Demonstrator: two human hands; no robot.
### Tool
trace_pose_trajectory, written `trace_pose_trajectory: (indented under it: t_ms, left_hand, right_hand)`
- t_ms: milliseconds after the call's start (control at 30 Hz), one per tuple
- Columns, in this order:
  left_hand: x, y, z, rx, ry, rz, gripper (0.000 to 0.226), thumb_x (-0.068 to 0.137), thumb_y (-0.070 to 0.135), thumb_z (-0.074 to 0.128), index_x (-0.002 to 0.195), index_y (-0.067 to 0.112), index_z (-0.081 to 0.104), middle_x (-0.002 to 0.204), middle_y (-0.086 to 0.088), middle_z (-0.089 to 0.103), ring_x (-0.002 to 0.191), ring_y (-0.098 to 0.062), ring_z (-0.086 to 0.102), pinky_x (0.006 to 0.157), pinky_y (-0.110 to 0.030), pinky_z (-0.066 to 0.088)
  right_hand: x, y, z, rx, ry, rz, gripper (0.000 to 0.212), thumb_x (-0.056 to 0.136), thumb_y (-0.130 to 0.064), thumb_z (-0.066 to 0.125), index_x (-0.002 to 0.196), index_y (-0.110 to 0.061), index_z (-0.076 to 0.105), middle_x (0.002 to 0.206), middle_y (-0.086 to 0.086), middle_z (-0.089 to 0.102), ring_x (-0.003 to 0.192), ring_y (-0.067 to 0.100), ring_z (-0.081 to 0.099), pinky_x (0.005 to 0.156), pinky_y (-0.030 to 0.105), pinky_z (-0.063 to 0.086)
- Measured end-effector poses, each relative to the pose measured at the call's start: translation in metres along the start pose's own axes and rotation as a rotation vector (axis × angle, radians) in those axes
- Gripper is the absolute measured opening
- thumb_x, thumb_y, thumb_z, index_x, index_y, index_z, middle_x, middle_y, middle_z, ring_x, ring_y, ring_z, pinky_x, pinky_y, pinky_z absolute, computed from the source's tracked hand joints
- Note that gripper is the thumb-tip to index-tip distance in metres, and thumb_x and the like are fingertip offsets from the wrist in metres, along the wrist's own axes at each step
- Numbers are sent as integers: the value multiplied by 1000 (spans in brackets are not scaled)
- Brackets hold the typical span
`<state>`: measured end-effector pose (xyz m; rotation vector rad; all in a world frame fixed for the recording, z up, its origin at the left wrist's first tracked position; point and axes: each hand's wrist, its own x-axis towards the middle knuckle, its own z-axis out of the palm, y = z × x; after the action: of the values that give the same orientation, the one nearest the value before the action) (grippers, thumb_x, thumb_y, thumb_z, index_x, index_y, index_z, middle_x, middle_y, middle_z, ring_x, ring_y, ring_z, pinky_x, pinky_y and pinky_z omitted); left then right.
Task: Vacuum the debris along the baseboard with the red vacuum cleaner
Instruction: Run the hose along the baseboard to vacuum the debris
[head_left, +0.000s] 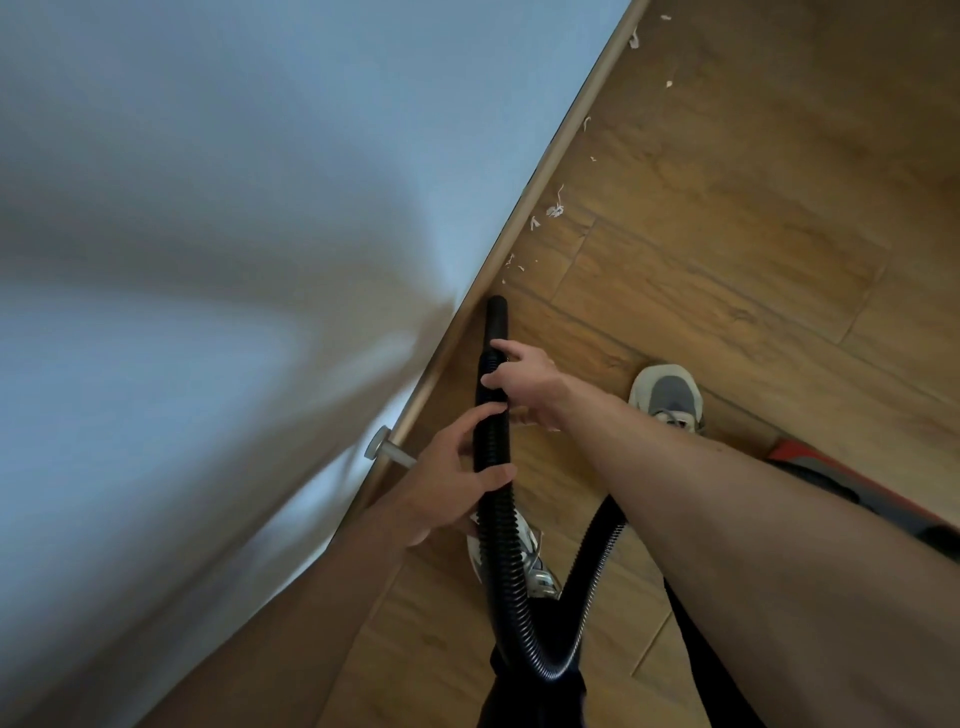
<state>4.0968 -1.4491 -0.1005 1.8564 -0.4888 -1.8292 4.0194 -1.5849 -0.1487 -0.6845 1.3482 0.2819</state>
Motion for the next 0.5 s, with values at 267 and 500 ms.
trace_pose_trajectory:
  t_ms: [267,500]
  left_hand:
    - [9,5,7,21,-9,-6,65,87,9,72,138,41,47,126,2,58,97,3,64,67,-18,56]
    - [19,9,13,52,-3,-1,64,88,12,72,137,45,46,125,4,58,107,-4,60,75,-19,56]
  right_hand:
    - [7,-1,-12,18,15,-27,65,94,-1,59,147,-36,45,131,8,55,106,26,63,72,38,60]
    - [15,-1,-23,23,3,-58,67,93,-2,60,146,-38,44,130,8,54,103,25,64,70,37,62]
